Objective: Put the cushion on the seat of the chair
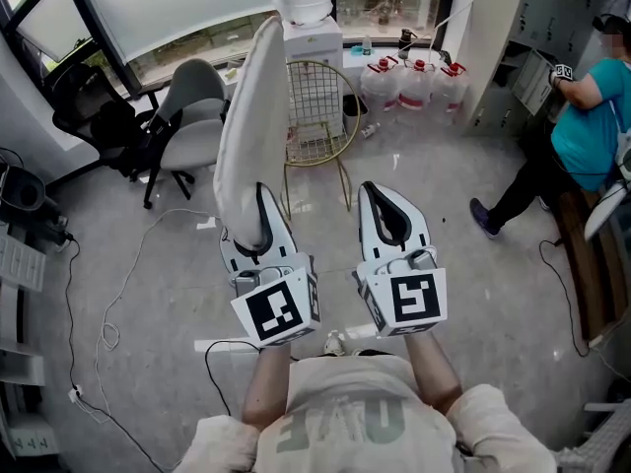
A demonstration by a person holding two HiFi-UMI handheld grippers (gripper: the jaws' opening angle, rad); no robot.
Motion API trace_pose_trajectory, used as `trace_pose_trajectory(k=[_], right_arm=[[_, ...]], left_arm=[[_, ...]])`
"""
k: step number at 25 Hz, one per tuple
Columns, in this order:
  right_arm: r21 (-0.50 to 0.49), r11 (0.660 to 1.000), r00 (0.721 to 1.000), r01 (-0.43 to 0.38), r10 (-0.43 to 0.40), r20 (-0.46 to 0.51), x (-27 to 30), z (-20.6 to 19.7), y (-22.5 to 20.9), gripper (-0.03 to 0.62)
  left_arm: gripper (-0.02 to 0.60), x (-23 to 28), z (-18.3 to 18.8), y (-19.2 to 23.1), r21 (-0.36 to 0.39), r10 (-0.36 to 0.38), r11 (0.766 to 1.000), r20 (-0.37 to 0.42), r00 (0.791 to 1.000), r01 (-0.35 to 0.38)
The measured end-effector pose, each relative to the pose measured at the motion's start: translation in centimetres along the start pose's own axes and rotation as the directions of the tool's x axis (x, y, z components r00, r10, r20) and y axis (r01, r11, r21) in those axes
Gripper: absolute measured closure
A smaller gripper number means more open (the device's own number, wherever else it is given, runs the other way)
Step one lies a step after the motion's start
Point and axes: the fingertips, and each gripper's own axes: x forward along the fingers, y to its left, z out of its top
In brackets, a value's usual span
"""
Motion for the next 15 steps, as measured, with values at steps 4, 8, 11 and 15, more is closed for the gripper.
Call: trace_pose_trajectory(k=[4,8,11,15], right_arm=[[0.004,1.000,1.000,0.007,-0.007,-0.012,0.5,-0.9,0.7,0.579],[-0.013,1.000,1.000,0.004,-0.004,-0.014,1.3,-1.3,1.4,0.579],[-0.017,1.000,1.000,0.002,-0.002,-0.022,2.0,-2.1,1.6,0.579],[-0.012,1.000,1.000,0.008,-0.009,-0.027,4.0,-3.2,0.5,0.579]], left_arm=[[0.538,0.2,-0.7,1.2,-0.006,-0.007,1.000,-0.006,1.000,0.007],[0.538,0.8,-1.6,2.4,-0.017,0.001,1.000,-0.009,1.000,-0.002],[0.538,1.7,-2.4,2.9,-0.024,0.006,1.000,-0.012,1.000,-0.006],[0.538,3.8,-3.0,3.0,-0.019,0.011,1.000,0.000,1.000,-0.011]])
